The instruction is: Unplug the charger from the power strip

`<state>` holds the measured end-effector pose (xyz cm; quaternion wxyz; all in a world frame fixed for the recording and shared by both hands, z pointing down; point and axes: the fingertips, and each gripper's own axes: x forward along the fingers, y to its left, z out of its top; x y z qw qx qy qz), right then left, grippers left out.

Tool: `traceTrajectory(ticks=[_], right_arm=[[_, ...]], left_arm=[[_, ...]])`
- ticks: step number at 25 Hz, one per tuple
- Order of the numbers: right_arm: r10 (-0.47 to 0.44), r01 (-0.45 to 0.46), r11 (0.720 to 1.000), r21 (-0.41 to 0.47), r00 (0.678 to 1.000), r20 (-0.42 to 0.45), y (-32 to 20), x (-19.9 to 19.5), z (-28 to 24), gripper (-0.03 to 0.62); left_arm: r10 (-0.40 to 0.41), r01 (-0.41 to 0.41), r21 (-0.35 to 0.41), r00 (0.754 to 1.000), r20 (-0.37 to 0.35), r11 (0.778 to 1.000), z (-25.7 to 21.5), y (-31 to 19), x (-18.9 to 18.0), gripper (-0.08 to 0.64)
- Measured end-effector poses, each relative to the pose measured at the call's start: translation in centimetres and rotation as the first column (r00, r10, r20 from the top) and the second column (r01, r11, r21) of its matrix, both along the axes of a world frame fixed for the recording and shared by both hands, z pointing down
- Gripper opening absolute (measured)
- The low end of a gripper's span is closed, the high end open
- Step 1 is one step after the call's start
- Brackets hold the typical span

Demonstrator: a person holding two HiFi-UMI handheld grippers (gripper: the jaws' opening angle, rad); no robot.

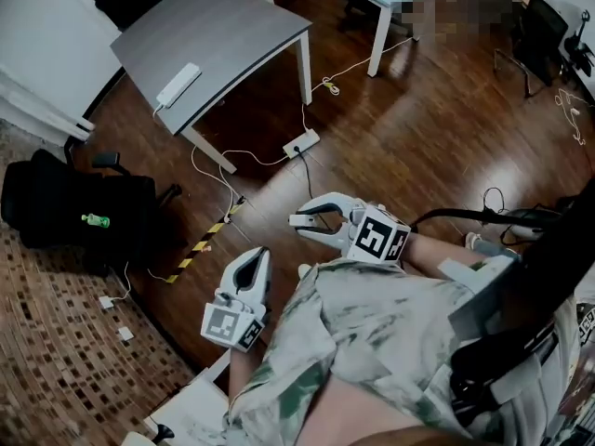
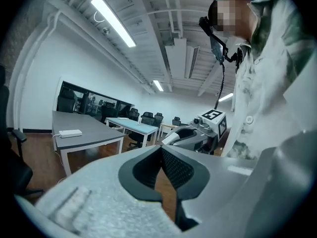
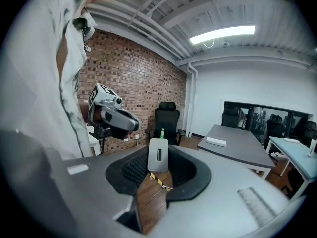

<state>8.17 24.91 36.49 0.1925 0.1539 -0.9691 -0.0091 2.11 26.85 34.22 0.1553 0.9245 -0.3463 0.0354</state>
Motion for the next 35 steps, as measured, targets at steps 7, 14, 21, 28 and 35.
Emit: traceTrajectory(ticks=[7, 14, 21, 28, 35], right_arm=[[0.019, -0.019, 1.000, 0.002, 1.000, -0.014, 1.6, 5.3, -0.5, 0.106], [0.013, -0.013, 1.000, -0.001, 1.000, -0.020, 2.9, 8.9, -0.3, 0.106], [0.002, -0.002, 1.000, -0.012, 1.000, -0.019, 4.3, 10.7, 1.0, 0.106], [-0.006, 0.006, 1.000, -0.028, 1.000, -0.020, 5.7, 12.8, 1.7, 0.106], [0.003, -0.004, 0.999, -0.043, 1.000, -0.018, 6.5, 14.9, 2.2, 0.106]], left_arm=[[0.012, -0.012, -0.013, 1.000, -0.007, 1.000, -0.6, 1.4, 4.7, 0.002], [0.010, -0.010, -0.026, 1.000, 0.012, 1.000, -0.7, 2.5, 8.0, 0.002], [0.002, -0.001, -0.037, 1.000, 0.024, 0.999, 0.2, 3.9, 9.8, 0.002], [-0.009, 0.011, -0.052, 0.999, 0.039, 0.999, 0.5, 5.1, 11.7, 0.002], [-0.015, 0.018, -0.052, 0.998, 0.054, 0.999, 0.5, 5.8, 13.0, 0.002]])
